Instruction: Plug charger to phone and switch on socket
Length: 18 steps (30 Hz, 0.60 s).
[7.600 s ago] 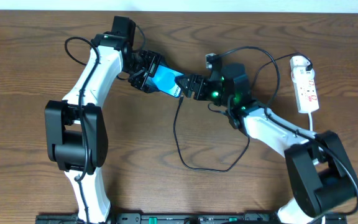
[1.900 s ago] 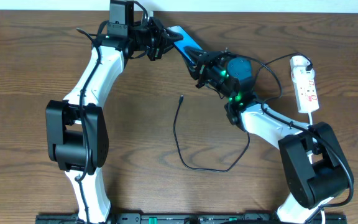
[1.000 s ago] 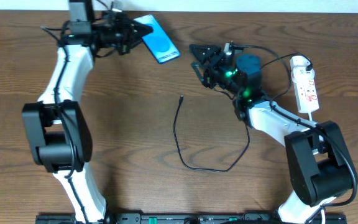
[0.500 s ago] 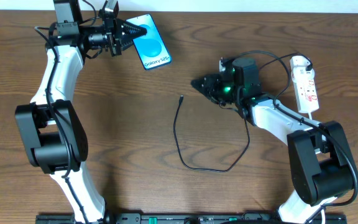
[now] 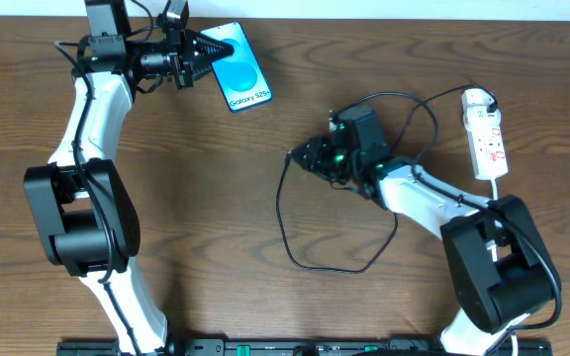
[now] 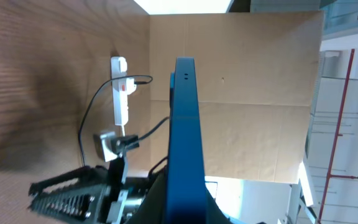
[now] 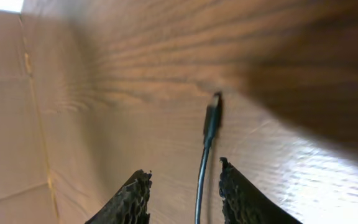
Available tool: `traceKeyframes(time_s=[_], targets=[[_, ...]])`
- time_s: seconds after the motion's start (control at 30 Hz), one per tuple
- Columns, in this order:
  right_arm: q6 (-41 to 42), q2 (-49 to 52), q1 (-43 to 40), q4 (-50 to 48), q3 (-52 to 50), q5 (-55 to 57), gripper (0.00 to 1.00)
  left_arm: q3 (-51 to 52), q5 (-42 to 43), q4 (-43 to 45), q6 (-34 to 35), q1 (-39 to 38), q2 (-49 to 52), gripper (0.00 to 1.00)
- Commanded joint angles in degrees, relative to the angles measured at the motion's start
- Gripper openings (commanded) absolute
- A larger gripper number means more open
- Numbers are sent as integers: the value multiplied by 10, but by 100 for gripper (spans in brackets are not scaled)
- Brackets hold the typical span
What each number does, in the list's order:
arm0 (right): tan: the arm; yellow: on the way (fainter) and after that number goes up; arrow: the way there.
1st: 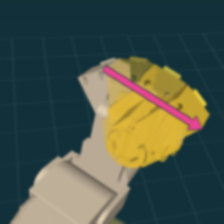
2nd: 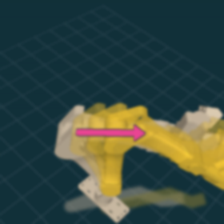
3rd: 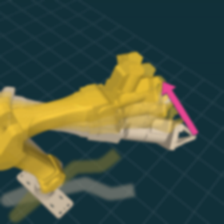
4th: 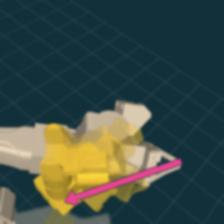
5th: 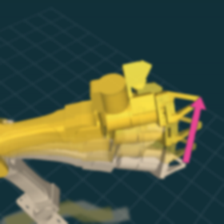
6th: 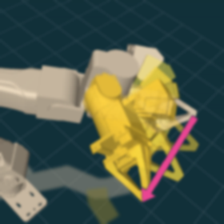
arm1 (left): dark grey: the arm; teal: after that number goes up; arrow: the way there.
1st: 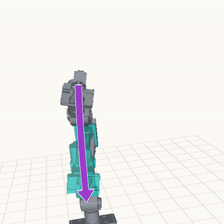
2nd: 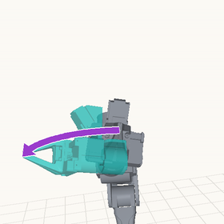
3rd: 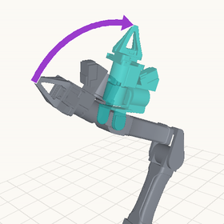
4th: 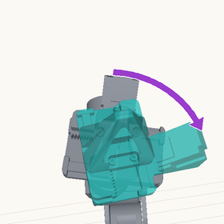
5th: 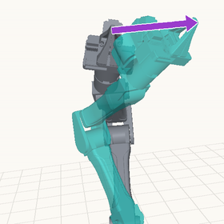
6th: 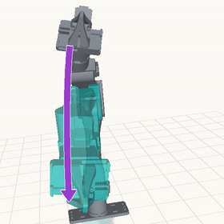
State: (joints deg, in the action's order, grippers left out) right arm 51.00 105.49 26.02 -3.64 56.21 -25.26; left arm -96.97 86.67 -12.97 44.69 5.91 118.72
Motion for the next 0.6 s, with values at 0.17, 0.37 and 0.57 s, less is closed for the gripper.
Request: traceKeyframes(time_s=[0.17, 0.37, 0.57], targets=[[-7, -1, 19, 2, 4, 46, 29, 0, 1, 4, 0, 1, -11, 7], [17, 26, 34, -5, 4, 42, 25, 0, -4, 4, 2, 1, -11, 7], [35, 52, 37, -9, 4, 36, 29, 0, -4, 4, 2, 1, -11, 7]])
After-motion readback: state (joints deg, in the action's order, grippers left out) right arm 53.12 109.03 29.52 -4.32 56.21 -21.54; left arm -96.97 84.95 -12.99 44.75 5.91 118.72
